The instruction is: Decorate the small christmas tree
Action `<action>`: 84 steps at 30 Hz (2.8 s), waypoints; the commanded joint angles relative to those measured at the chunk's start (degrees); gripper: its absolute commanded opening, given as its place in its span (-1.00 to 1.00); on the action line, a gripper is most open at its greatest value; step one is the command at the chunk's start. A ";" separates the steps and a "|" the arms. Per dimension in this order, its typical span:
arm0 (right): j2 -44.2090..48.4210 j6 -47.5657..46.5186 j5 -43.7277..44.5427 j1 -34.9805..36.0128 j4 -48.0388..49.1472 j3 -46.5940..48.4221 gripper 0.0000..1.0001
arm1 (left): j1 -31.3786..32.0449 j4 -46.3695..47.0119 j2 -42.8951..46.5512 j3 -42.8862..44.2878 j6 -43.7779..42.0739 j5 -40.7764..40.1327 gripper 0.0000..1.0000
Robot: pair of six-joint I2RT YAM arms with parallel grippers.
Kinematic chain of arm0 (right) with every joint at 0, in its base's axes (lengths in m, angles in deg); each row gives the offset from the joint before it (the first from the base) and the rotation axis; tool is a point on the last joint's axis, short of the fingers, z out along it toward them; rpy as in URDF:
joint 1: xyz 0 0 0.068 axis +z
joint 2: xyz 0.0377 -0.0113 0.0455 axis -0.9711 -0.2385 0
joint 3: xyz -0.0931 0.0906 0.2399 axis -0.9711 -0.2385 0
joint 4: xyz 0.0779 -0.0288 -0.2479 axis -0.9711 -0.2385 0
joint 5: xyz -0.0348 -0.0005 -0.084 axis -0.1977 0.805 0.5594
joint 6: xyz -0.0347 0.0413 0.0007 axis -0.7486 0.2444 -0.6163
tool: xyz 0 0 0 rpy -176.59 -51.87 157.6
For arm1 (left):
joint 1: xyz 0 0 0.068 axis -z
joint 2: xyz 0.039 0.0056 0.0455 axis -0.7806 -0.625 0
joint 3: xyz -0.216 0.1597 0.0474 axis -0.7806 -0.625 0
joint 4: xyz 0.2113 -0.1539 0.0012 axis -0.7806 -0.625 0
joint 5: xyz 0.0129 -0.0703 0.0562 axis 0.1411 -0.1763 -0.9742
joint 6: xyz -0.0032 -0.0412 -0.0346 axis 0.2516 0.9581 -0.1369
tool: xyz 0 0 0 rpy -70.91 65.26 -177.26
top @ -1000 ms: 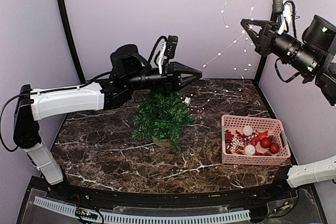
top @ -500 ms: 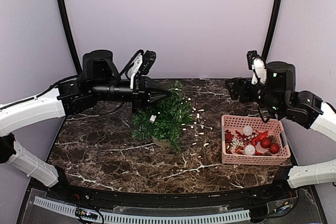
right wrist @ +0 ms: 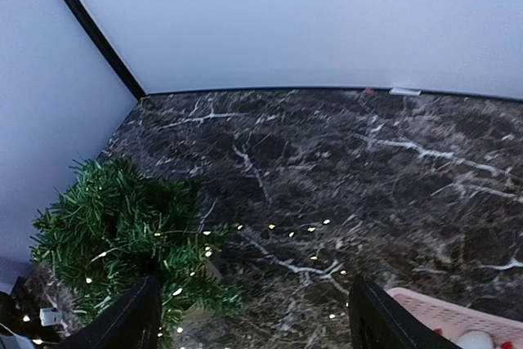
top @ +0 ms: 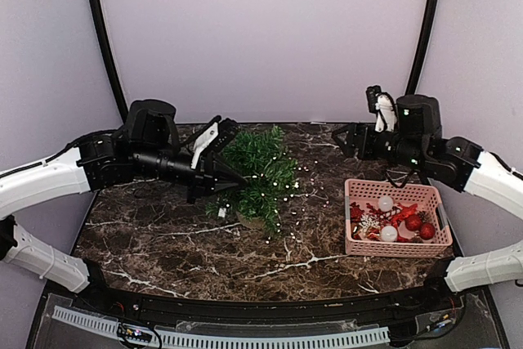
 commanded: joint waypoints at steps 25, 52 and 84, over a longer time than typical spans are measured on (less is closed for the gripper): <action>-22.88 24.89 -16.51 11.08 27.90 1.19 -0.10 | 0.56 -0.47 0.88 -6.35 -1.09 8.67 -1.00; -19.91 28.62 -0.19 13.57 25.16 0.33 -1.00 | 0.65 1.93 4.97 -9.61 -0.11 4.72 -1.00; 7.06 16.41 30.49 -1.51 -11.53 1.53 -1.00 | 0.67 -2.00 6.61 -5.44 2.12 7.77 -1.00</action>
